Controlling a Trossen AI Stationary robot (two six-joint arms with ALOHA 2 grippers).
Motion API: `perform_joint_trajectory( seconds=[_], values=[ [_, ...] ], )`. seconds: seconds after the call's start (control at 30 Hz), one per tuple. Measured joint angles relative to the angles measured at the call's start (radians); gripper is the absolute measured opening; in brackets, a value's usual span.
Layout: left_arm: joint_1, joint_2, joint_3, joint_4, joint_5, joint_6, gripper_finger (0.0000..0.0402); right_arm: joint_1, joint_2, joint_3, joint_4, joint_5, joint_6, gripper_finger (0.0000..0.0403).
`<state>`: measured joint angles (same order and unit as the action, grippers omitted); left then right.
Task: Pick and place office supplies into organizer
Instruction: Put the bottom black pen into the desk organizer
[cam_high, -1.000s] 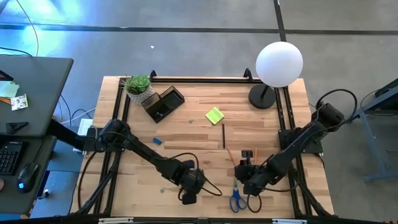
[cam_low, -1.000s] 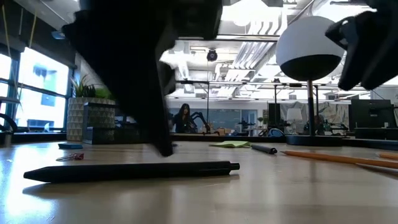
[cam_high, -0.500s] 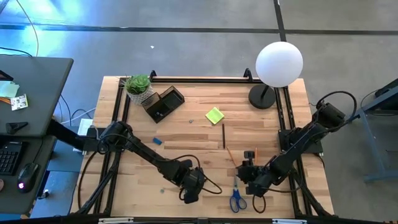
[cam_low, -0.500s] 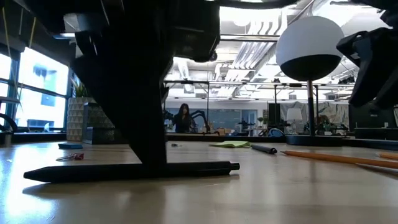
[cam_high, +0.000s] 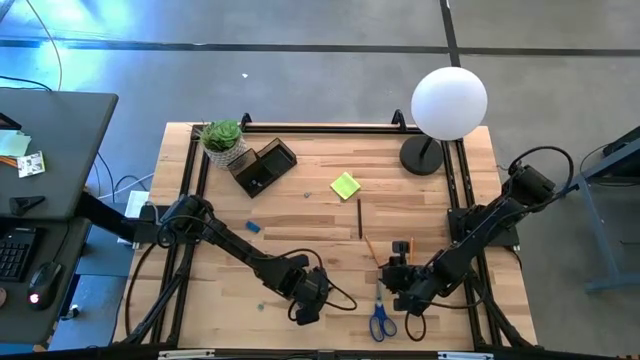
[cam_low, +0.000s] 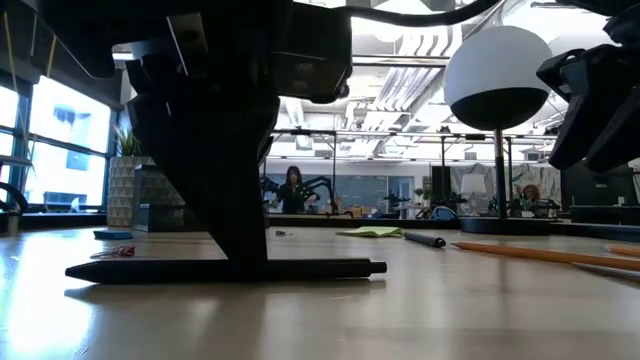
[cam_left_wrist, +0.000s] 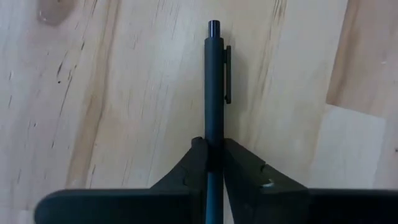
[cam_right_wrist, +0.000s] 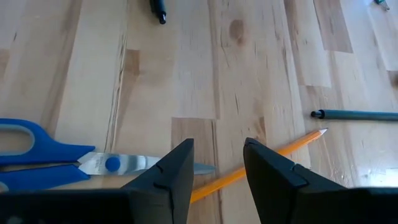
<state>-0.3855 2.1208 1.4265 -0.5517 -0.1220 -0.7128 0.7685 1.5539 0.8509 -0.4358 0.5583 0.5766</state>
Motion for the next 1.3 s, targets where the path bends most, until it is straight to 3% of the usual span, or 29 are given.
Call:
perform_joint_trajectory(
  seconds=[0.27, 0.57, 0.73, 0.9, 1.1, 1.3],
  values=[
    [-0.001, 0.002, 0.000, -0.003, -0.029, 0.010, 0.0045, 0.000, 0.000, 0.000, 0.000, 0.000, 0.000, 0.0134],
    [0.000, 0.013, 0.083, -0.070, -0.048, 0.101, 0.0014, 0.000, 0.000, 0.000, -0.008, 0.000, 0.008, 0.0134],
    [0.000, 0.011, 0.115, -0.157, -0.094, 0.106, 0.0030, 0.012, 0.000, 0.000, -0.020, 0.011, 0.019, 0.0134],
    [0.000, -0.040, 0.141, -0.255, -0.223, 0.106, 0.0040, 0.028, 0.000, 0.000, -0.039, 0.040, 0.050, 0.0134],
    [-0.001, -0.158, 0.135, -0.311, -0.432, 0.106, 0.0019, 0.051, 0.000, 0.000, -0.046, 0.091, 0.081, 0.0134],
    [-0.001, -0.299, 0.029, -0.313, -0.600, 0.089, 0.0028, 0.077, 0.000, 0.000, -0.047, 0.151, 0.120, 0.0134]
  ],
)
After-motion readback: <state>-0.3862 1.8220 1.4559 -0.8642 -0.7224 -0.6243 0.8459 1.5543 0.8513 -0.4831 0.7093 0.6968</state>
